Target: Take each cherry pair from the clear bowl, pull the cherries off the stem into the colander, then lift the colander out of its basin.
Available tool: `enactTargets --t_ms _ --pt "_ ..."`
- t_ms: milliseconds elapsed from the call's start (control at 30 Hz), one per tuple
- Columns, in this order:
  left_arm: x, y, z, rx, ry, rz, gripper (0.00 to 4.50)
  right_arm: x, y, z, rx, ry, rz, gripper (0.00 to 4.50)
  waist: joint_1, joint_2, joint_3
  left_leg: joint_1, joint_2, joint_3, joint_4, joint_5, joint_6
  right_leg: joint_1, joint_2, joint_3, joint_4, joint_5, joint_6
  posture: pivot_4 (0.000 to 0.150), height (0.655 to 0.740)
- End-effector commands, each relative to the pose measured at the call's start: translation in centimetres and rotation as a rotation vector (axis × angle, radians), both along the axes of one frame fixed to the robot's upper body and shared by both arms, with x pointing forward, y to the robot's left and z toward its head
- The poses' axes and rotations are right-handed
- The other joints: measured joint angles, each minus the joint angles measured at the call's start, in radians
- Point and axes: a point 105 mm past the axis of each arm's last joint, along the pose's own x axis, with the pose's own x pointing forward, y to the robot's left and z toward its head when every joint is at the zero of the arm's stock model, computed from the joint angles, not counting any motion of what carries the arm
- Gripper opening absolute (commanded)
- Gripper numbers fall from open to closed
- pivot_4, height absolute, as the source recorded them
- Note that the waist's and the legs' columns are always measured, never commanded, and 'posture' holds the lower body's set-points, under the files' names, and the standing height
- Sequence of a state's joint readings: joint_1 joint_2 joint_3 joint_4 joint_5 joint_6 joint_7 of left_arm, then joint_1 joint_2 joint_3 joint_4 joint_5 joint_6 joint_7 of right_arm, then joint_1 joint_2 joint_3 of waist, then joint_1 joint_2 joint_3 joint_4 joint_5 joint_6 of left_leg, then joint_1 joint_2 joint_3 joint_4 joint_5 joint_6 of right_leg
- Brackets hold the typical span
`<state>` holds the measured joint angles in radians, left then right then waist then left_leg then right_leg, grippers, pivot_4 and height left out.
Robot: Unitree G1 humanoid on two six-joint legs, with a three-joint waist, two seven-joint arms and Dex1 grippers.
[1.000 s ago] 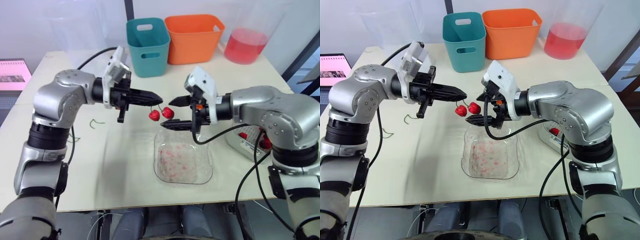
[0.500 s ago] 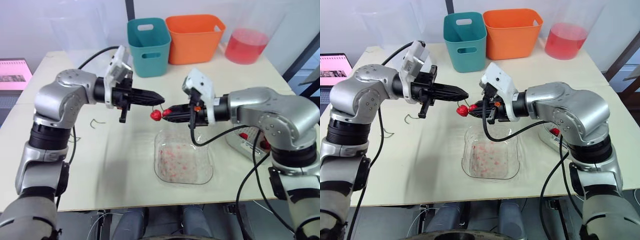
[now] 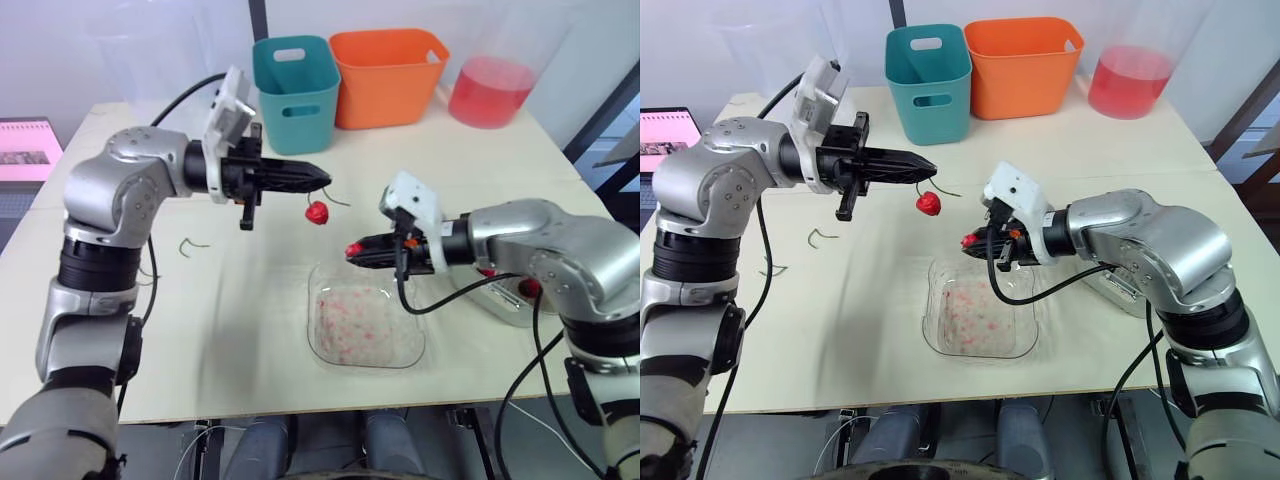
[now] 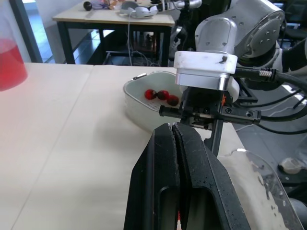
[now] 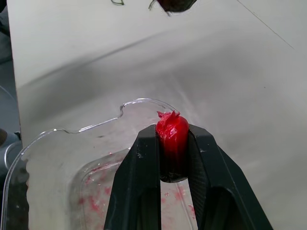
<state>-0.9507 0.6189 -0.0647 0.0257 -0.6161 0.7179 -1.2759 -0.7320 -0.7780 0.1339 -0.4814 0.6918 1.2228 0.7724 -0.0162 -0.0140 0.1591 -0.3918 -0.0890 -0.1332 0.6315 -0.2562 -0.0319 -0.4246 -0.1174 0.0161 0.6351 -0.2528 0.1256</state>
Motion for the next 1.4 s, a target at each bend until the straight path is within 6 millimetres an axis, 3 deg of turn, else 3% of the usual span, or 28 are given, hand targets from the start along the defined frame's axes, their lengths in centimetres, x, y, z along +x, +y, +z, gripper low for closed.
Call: enactTargets --t_ms 33,167,333,433,600,700,733,800,967,1000,1100,1200,1267,1400 --pt "-0.3 0.2 0.6 -0.006 -0.050 0.015 0.00 1.0 -2.7 3.3 0.054 -0.174 -0.120 0.71 0.004 0.000 0.000 0.000 0.000 0.000 0.000 0.000 0.000 0.000 0.000 0.000 0.000 0.000 0.000 0.150 0.7400" --pt "0.1 0.4 0.0 0.003 -0.068 0.046 0.00 3.0 -9.4 5.8 0.080 -0.355 -0.405 0.71 0.008 0.000 0.000 0.000 -0.001 0.000 0.001 0.000 0.000 0.001 -0.001 0.000 0.000 0.000 0.000 0.150 0.7400" --pt "0.4 0.3 -0.4 -0.005 -0.074 0.061 0.00 2.5 -17.7 4.7 -0.063 -0.366 -0.654 0.71 0.006 0.000 0.000 0.000 -0.001 0.002 0.001 0.000 0.000 0.002 0.000 0.000 -0.001 0.000 0.000 0.150 0.7400" --pt "0.6 0.2 -0.8 -0.004 -0.072 0.064 0.00 1.3 -20.3 3.0 -0.101 -0.296 -0.700 0.71 0.002 0.000 0.000 0.000 -0.001 0.005 0.000 0.000 0.001 0.002 0.000 0.000 -0.001 0.000 0.000 0.150 0.7400" --pt "0.9 0.1 -1.2 -0.003 -0.066 0.064 0.00 0.3 -21.9 0.3 -0.120 -0.199 -0.740 0.71 -0.003 0.000 0.000 0.002 0.000 0.008 0.000 -0.001 0.001 0.002 0.002 0.002 0.001 0.000 0.000 0.150 0.7400" --pt "1.1 0.0 -1.3 -0.004 -0.065 0.064 0.00 0.6 -22.2 -0.9 -0.122 -0.189 -0.753 0.71 0.002 0.000 0.000 0.002 0.000 0.008 0.001 -0.001 0.001 0.002 0.001 0.002 0.001 0.000 0.000 0.150 0.7400" --pt "1.2 -0.1 -1.4 -0.003 -0.065 0.065 0.00 0.9 -22.4 -1.1 -0.119 -0.196 -0.764 0.99 0.003 0.000 0.000 0.002 0.000 0.008 0.001 0.000 0.001 0.002 0.001 0.002 0.001 0.000 0.000 0.150 0.7400" --pt "1.3 -0.1 -1.5 0.000 -0.066 0.068 0.00 1.2 -22.6 -1.3 -0.108 -0.201 -0.779 1.66 0.003 0.000 0.000 0.002 0.000 0.008 0.001 0.000 0.001 0.002 0.001 0.002 0.001 0.000 0.000 0.150 0.7400" --pt "1.5 0.3 -1.6 0.003 -0.066 0.082 0.00 1.4 -22.5 -1.1 -0.089 -0.209 -0.775 4.26 0.004 0.000 0.000 0.002 0.000 0.008 0.001 0.000 0.001 0.002 0.000 0.002 0.001 0.000 0.000 0.150 0.7400" --pt "1.5 0.4 -1.6 0.003 -0.066 0.085 0.00 1.5 -22.5 -0.8 -0.076 -0.217 -0.782 4.49 0.004 0.000 0.000 0.002 0.000 0.008 0.001 0.000 0.001 0.002 0.000 0.002 0.001 0.000 0.000 0.150 0.7400" --pt "1.5 0.6 -1.6 0.001 -0.066 0.092 0.00 1.7 -22.2 0.5 -0.035 -0.246 -0.782 4.49 0.004 0.000 0.000 0.002 0.000 0.008 0.001 0.000 0.001 0.002 0.000 0.002 0.001 0.000 0.000 0.150 0.7400" --pt "1.5 0.8 -1.2 -0.007 -0.069 0.097 0.00 1.9 -18.7 3.2 0.101 -0.252 -0.664 4.49 -0.001 0.000 0.000 0.002 0.001 0.008 0.001 0.000 0.001 0.002 0.000 0.002 0.001 0.000 0.000 0.150 0.7400" --pt "1.5 0.9 -0.7 -0.014 -0.074 0.097 0.00 1.6 -14.5 4.6 0.198 -0.227 -0.501 4.49 -0.005 0.001 0.000 0.002 0.001 0.005 0.001 0.000 0.001 0.002 0.001 0.002 0.001 0.000 0.000 0.150 0.7400" --pt "1.2 0.8 0.4 -0.034 -0.091 0.087 0.00 1.1 -7.9 5.4 0.335 -0.157 -0.269 4.49 -0.001 0.000 0.000 0.001 0.002 0.002 0.001 0.000 0.001 0.002 0.002 0.001 0.000 0.000 0.000 0.150 0.7400"
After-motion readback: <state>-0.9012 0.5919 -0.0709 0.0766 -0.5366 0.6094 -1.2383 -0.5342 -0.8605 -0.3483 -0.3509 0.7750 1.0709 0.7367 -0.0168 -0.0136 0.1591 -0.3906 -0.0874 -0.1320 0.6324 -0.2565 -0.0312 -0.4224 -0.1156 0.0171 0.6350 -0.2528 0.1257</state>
